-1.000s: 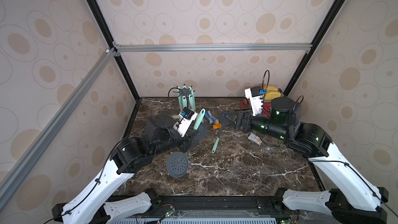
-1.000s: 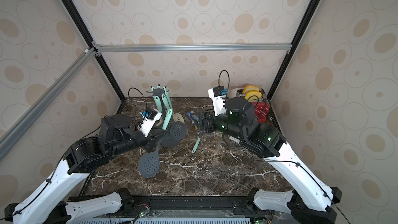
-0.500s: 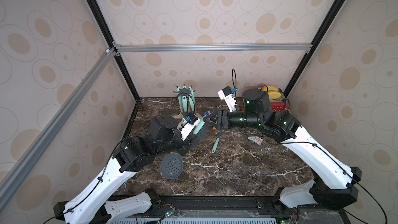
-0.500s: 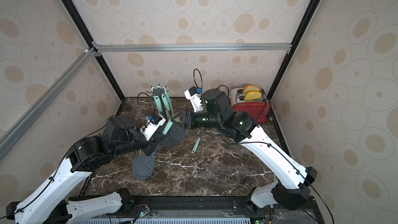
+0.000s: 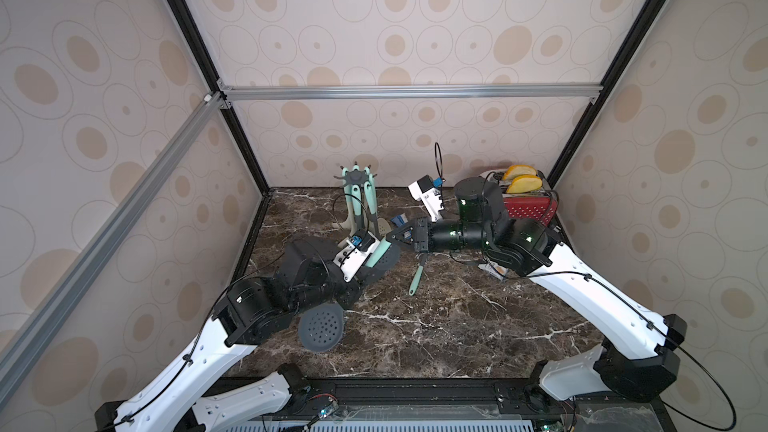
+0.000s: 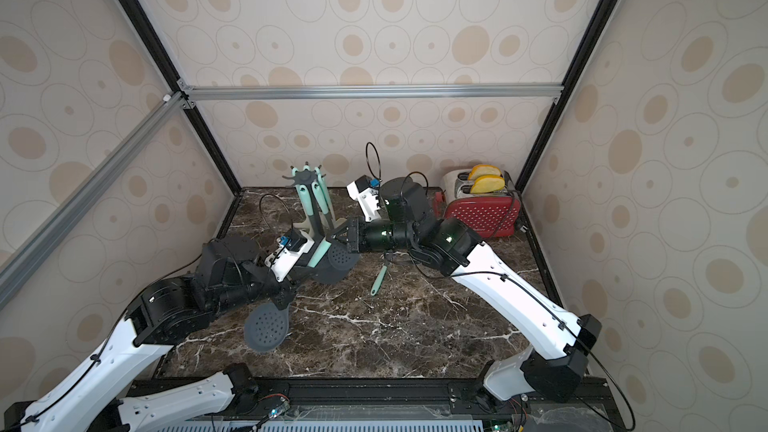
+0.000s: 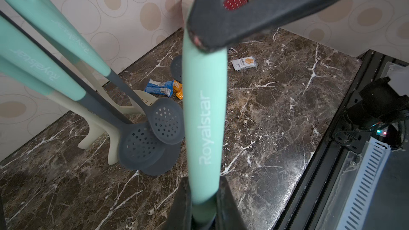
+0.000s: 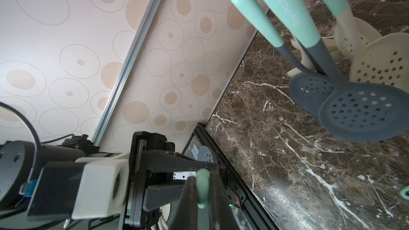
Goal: Hang the skimmer on the kitchen utensil rack
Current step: Pick up the skimmer from the center of the board, then hang the skimmer on the rack.
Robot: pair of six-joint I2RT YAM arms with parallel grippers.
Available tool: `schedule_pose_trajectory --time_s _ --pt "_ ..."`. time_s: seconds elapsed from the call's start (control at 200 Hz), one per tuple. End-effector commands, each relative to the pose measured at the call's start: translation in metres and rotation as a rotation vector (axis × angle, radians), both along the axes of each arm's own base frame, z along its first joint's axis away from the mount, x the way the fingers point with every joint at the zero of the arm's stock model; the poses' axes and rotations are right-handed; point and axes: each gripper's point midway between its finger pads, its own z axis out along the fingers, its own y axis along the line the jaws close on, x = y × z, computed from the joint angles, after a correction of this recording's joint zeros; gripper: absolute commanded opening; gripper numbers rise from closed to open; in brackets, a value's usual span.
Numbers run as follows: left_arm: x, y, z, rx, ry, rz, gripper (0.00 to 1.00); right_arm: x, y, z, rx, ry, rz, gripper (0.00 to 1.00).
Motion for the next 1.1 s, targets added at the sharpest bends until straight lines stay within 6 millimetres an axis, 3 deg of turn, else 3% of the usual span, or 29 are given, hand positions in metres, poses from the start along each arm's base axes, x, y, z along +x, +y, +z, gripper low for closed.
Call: schedule_pose_trajectory --time_s 0.0,0.075,0.115,0.205,0.27,0.481,0.581,0.716,0.891,1.097 --pt "-0.003 0.004 0.036 -0.115 -0.095 0.000 0.00 0.018 0.000 -0.024 -0.055 0.067 -0.082 0.00" --pt "-0.005 0.007 0.033 -0.124 -0.087 0.013 0.00 0.021 0.002 -0.024 -0.050 0.078 -0.084 0.03" --pt "-0.004 0.011 0.032 -0.128 -0.078 0.032 0.00 0.024 0.002 -0.019 -0.036 0.063 -0.085 0.16" --pt "-0.003 0.016 0.028 -0.139 -0.026 0.044 0.00 0.034 -0.008 -0.001 -0.022 -0.050 -0.101 0.55" --pt "-0.001 0.019 0.027 -0.164 0.017 0.048 0.00 0.041 -0.023 0.009 -0.049 -0.170 -0.136 0.68" --pt "0.014 0.026 0.028 -0.188 0.074 0.084 0.00 0.060 -0.081 0.016 -0.218 -0.464 -0.249 0.76" --pt "0.025 0.028 0.033 -0.223 0.104 0.096 0.00 0.058 -0.096 0.015 -0.287 -0.536 -0.220 0.76" --pt "0.044 0.039 0.048 -0.300 0.117 0.130 0.00 0.050 -0.101 0.016 -0.324 -0.629 -0.148 0.76" --pt "0.071 0.053 0.066 -0.400 0.143 0.164 0.00 0.044 -0.102 0.008 -0.353 -0.613 -0.091 0.76" --pt "0.091 0.058 0.068 -0.409 0.175 0.192 0.00 0.036 -0.101 0.002 -0.355 -0.595 -0.050 0.76"
